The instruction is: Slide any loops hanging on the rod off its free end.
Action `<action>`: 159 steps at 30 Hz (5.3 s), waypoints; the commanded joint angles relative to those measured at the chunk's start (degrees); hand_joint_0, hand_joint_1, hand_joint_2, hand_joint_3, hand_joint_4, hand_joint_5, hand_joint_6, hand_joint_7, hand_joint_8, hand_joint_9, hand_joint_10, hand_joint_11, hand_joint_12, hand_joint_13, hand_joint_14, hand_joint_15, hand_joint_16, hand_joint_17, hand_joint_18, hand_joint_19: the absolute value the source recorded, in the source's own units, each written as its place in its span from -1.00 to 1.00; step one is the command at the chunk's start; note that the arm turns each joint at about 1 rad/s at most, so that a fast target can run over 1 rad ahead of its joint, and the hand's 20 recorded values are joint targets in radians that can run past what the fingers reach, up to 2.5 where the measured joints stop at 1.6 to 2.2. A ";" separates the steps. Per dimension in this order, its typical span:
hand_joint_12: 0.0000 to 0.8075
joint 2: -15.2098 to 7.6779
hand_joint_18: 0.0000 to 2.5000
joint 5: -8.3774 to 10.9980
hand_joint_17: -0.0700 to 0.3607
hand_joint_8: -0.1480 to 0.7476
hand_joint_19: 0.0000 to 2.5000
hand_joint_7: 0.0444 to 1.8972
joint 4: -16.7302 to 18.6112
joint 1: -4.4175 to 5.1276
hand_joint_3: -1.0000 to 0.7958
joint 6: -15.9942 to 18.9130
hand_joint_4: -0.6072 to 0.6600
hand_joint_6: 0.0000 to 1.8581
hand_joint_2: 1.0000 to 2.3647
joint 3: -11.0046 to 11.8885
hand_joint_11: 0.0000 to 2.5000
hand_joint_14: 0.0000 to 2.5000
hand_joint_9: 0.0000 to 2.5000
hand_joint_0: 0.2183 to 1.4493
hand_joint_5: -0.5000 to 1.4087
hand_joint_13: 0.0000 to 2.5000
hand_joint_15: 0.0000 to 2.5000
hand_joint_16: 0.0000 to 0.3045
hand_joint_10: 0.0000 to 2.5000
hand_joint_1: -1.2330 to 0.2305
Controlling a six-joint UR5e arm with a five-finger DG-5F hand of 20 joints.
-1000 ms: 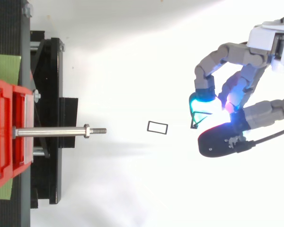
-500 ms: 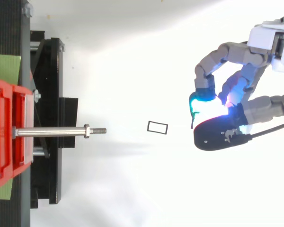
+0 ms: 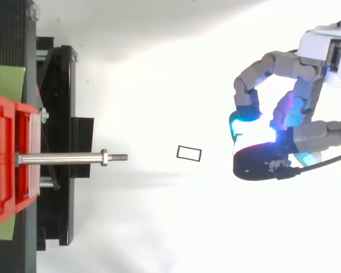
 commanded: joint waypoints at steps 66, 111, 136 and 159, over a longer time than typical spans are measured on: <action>-0.11 -0.02 -0.27 0.00 -0.16 -0.04 -0.54 0.06 0.07 0.04 -0.30 -0.02 0.12 -0.03 -0.98 -0.01 -0.18 -0.98 0.01 -0.41 -0.59 -0.28 -0.56 -0.68 -0.98 -0.10; -0.12 -0.02 -0.29 -0.09 -0.18 -0.05 -0.56 -0.01 0.16 0.13 -0.08 -0.02 0.00 0.00 -0.97 -0.01 -0.17 -0.98 -0.08 -0.31 -0.63 -0.32 -0.57 -0.69 -0.98 -0.40; -0.16 -0.02 -0.30 -0.09 -0.20 -0.09 -0.59 -0.06 0.16 0.22 -0.35 1.03 -0.13 0.02 -0.99 -0.01 -0.18 -0.98 -0.10 -0.17 -0.65 -0.32 -0.58 -0.70 -0.98 -0.47; -0.12 -0.02 -0.27 -0.09 -0.17 -0.05 -0.53 0.04 0.25 0.48 -0.23 1.12 0.03 -0.01 -0.98 -0.01 -0.18 -0.98 0.00 -0.40 -0.60 -0.29 -0.56 -0.68 -0.98 -0.24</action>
